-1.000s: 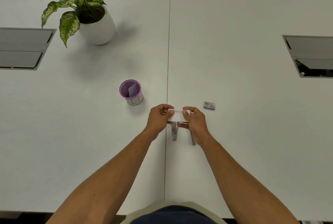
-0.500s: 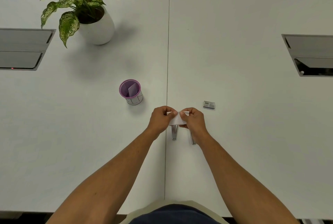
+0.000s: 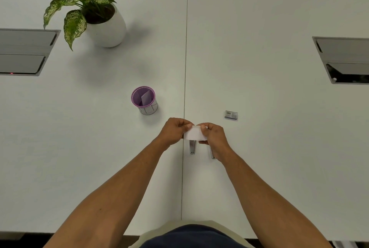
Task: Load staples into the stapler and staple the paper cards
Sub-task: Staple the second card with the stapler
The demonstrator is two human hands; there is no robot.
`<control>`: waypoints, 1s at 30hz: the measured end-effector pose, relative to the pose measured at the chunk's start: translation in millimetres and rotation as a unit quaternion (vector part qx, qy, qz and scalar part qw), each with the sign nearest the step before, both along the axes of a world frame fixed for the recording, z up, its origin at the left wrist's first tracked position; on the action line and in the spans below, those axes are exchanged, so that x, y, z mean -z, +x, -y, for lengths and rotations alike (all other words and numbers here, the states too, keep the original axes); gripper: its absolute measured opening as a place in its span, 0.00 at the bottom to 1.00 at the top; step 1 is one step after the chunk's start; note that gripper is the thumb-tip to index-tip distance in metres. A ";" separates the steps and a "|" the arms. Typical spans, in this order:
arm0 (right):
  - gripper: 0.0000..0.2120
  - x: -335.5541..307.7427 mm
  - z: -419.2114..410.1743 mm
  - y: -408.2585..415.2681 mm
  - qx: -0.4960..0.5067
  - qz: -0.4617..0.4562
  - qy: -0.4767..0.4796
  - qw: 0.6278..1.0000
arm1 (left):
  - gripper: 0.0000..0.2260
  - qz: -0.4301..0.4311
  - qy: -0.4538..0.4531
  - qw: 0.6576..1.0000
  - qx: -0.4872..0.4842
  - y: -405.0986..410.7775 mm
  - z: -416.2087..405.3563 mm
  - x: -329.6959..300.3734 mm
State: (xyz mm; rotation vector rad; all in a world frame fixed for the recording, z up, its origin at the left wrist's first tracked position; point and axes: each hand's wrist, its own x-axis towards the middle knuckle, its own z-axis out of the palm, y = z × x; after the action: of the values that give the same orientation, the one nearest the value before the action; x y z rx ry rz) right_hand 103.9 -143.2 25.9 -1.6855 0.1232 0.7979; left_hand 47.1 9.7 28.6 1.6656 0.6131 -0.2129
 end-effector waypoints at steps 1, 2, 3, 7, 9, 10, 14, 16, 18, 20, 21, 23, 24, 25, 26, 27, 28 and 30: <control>0.11 0.7 1.6 0.2 -0.007 -0.003 0.004 1.000 | 0.08 0.001 -0.013 1.000 0.008 -0.1 -1.9 -1.0; 0.12 1.4 2.9 0.7 -0.013 -0.004 0.008 1.000 | 0.08 0.002 -0.025 1.000 0.014 -0.3 -3.4 -2.0; 0.12 2.0 4.0 1.2 -0.018 -0.003 0.010 1.000 | 0.08 0.002 -0.037 0.999 0.016 -0.7 -4.7 -2.7; 0.13 3.9 6.2 1.3 -0.026 -0.005 0.017 1.000 | 0.09 0.001 -0.089 0.996 0.001 -3.9 -7.2 -2.3; 0.12 4.7 5.9 0.2 -0.012 -0.002 0.021 1.000 | 0.08 0.002 -0.098 0.995 -0.035 -4.4 -6.0 -1.0; 0.11 5.0 5.1 -0.6 0.000 0.003 0.025 1.000 | 0.07 0.002 -0.097 0.993 -0.061 -4.4 -4.9 -0.5; 0.11 7.4 -0.1 -5.7 0.046 0.015 0.036 0.998 | 0.09 -0.013 -0.126 0.983 -0.132 -7.4 0.5 4.1; 0.11 8.7 -2.4 -7.2 0.055 0.019 0.039 0.998 | 0.10 -0.016 -0.127 0.984 -0.125 -10.1 3.7 7.2; 0.11 9.9 -5.0 -8.3 0.060 0.019 0.037 0.997 | 0.06 -0.014 -0.113 0.985 -0.128 -11.9 5.7 9.7; 0.09 12.3 -7.2 -9.6 0.074 0.017 0.026 0.997 | 0.05 -0.013 -0.092 0.984 -0.149 -12.6 4.9 10.9; 0.09 14.1 -7.9 -10.5 0.079 0.023 0.008 0.997 | 0.05 -0.014 -0.080 0.983 -0.162 -12.9 3.5 11.5; 0.10 20.6 -8.0 -12.6 0.068 0.071 -0.071 0.993 | 0.05 -0.014 -0.064 0.980 -0.188 -14.0 -0.4 13.2; 0.12 25.1 -7.5 -14.3 0.049 0.105 -0.116 0.987 | 0.05 -0.013 -0.060 0.978 -0.201 -14.6 -2.4 14.1; 0.13 29.5 -7.4 -16.5 0.023 0.136 -0.155 0.978 | 0.05 -0.013 -0.058 0.975 -0.215 -15.4 -4.6 14.7; 0.14 33.5 -7.8 -19.3 -0.004 0.160 -0.188 0.969 | 0.05 -0.012 -0.058 0.972 -0.228 -16.4 -6.9 15.4; 0.15 36.1 -8.6 -22.1 -0.029 0.174 -0.213 0.961 | 0.06 -0.012 -0.061 0.969 -0.240 -17.3 -8.7 16.1; 0.16 38.4 -10.1 -24.5 -0.051 0.182 -0.232 0.954 | 0.06 -0.012 -0.064 0.966 -0.249 -18.4 -10.4 16.4; 0.18 43.1 -14.5 -28.9 -0.089 0.192 -0.269 0.940 | 0.06 -0.016 -0.066 0.964 -0.259 -21.4 -13.4 16.7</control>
State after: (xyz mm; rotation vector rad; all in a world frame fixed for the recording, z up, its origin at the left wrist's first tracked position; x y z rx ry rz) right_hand 75.0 -128.7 -17.1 -2.3704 -0.0940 0.5769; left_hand 25.6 23.1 11.9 1.3247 1.0133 0.0977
